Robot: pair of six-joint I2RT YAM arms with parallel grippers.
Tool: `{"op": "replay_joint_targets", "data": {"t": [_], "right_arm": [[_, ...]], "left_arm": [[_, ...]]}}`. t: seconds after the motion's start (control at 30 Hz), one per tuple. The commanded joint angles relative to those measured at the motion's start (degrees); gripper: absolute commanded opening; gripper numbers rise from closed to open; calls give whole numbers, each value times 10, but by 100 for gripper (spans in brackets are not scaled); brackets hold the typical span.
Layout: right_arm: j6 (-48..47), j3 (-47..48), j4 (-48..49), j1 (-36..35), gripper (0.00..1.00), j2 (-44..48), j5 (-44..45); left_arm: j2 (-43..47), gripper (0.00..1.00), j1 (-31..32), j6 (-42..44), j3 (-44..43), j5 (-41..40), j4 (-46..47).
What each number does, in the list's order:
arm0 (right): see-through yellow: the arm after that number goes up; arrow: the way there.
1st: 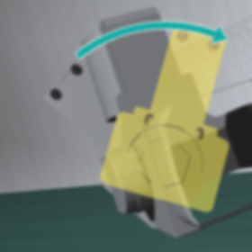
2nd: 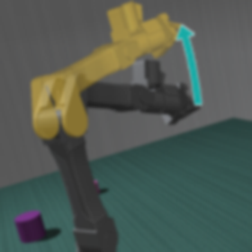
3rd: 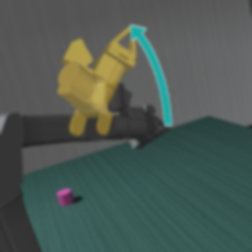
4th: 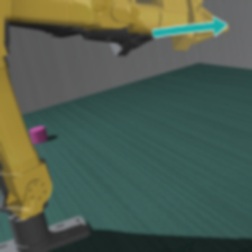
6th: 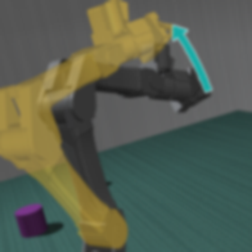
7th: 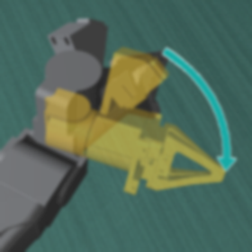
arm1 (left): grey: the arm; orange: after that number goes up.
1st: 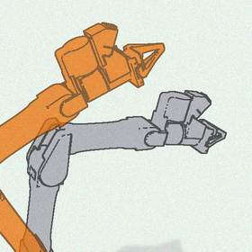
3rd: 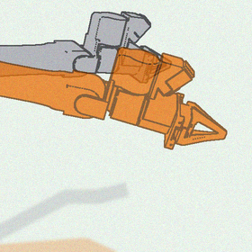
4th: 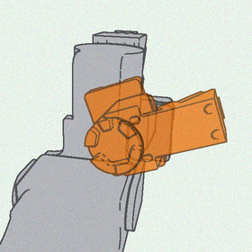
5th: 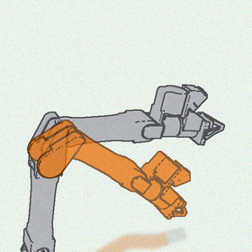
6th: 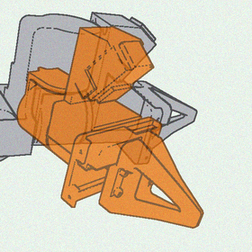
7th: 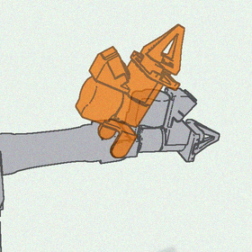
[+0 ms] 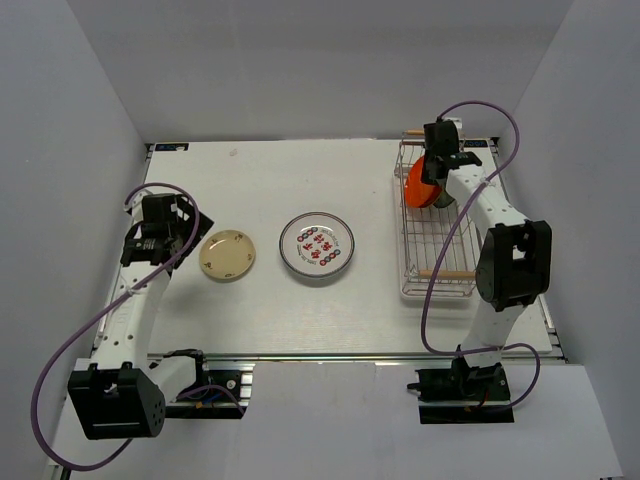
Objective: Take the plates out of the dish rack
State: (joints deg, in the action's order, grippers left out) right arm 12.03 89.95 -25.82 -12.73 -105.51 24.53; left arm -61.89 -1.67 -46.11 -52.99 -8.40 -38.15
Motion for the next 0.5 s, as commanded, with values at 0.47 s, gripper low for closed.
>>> {"op": "replay_joint_targets", "data": {"t": [0.47], "right_arm": [[-20, 35, 5, 3, 0, 50, 67]], "left_arm": [[59, 98, -2, 9, -25, -10, -18]]}}
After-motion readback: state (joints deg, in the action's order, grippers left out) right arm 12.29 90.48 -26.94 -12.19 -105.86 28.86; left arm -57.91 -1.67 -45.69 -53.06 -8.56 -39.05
